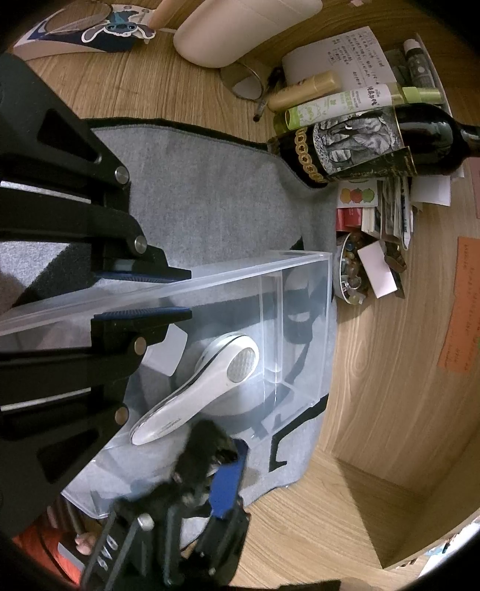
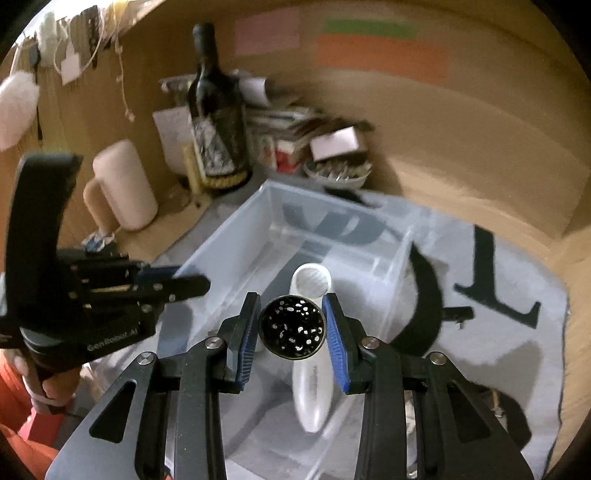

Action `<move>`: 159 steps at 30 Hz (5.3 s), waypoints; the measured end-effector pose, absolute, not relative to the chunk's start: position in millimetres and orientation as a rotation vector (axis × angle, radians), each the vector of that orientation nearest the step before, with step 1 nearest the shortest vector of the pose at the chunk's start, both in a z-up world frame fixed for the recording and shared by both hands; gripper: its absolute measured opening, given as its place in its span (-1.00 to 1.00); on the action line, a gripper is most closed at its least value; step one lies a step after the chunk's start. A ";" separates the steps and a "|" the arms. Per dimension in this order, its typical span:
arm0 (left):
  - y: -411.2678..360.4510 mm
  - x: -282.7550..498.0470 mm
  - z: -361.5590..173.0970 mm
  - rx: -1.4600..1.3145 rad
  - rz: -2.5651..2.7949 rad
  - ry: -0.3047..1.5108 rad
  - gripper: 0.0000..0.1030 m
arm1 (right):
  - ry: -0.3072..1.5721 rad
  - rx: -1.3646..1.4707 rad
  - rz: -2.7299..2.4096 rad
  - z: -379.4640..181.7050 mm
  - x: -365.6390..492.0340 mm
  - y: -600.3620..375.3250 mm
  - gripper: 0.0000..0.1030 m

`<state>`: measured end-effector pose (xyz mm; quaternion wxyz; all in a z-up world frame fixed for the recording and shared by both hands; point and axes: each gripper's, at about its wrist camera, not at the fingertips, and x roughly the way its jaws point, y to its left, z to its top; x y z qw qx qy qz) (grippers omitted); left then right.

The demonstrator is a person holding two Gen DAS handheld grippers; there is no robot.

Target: Organize rigid objects

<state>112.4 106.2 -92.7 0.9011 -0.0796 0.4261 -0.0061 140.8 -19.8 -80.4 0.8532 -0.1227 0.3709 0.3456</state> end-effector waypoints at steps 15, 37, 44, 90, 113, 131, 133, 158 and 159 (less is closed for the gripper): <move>106.7 112.1 -93.1 -0.165 -0.012 0.882 -0.76 | 0.843 -0.312 0.741 -91.2 143.4 -11.0 -0.22; 107.3 111.9 -92.9 -0.163 -0.012 0.881 -0.76 | 0.696 -0.120 0.310 -47.9 148.8 -159.2 0.34; 107.4 111.7 -92.9 -0.162 -0.012 0.880 -0.76 | 0.819 -0.058 0.214 -84.4 150.9 -196.6 0.34; 107.5 111.4 -93.2 -0.161 -0.011 0.879 -0.76 | 0.699 -0.066 0.447 -61.4 129.2 -131.5 0.13; 107.5 110.7 -93.4 -0.157 -0.012 0.879 -0.76 | 0.820 -0.262 0.727 -97.1 146.1 -26.1 0.13; 107.5 110.0 -93.3 -0.155 -0.012 0.879 -0.76 | 0.798 -0.258 0.720 -87.8 143.6 -29.3 0.19; 107.5 110.0 -93.3 -0.156 -0.012 0.879 -0.76 | 0.776 -0.246 0.704 -81.0 142.6 -35.2 0.22; 107.1 109.8 -93.3 -0.156 -0.012 0.878 -0.76 | 0.915 -0.038 0.304 -121.1 160.9 -176.6 0.24; 107.0 109.7 -93.3 -0.155 -0.012 0.878 -0.76 | 0.936 -0.030 0.305 -128.3 161.9 -177.1 0.24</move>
